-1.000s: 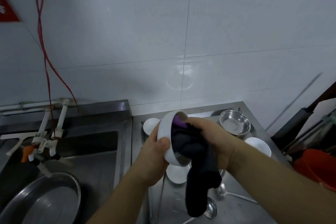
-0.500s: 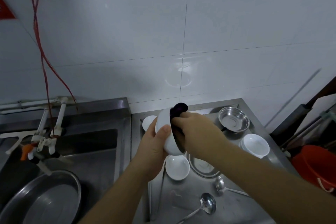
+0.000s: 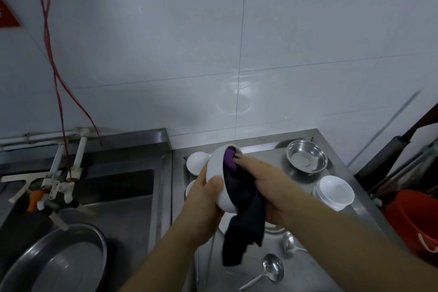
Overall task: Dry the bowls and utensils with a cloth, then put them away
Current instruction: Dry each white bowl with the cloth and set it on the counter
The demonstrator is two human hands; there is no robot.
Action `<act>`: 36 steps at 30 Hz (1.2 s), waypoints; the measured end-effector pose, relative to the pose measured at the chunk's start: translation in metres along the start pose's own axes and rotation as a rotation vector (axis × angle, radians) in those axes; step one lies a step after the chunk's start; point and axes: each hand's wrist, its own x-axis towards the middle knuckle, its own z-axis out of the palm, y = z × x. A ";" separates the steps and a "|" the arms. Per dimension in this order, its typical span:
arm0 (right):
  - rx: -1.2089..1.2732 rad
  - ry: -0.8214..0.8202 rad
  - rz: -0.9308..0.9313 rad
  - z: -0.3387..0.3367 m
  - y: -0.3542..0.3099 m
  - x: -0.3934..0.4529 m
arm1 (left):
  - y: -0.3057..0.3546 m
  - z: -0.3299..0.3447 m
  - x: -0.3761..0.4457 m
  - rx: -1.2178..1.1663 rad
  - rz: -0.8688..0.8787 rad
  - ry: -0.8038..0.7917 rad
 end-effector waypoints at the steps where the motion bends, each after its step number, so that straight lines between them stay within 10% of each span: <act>1: -0.012 0.032 -0.060 0.001 0.003 0.004 | 0.000 0.001 0.000 -0.023 -0.017 0.035; 7: -1.184 0.205 -0.802 -0.003 0.001 0.010 | 0.008 0.002 0.001 0.052 0.068 0.108; 11: -1.366 0.173 -0.633 0.001 -0.009 0.011 | 0.016 0.001 0.004 0.147 0.115 0.143; 18: -0.485 -0.026 0.177 -0.003 -0.018 -0.008 | 0.010 -0.001 -0.001 0.370 0.159 0.090; 22: 0.000 -0.051 0.174 -0.007 -0.014 -0.013 | 0.015 -0.002 -0.001 0.462 0.147 0.024; 36: 0.050 -0.077 0.071 -0.017 -0.001 -0.011 | 0.008 -0.011 0.000 0.528 -0.057 0.113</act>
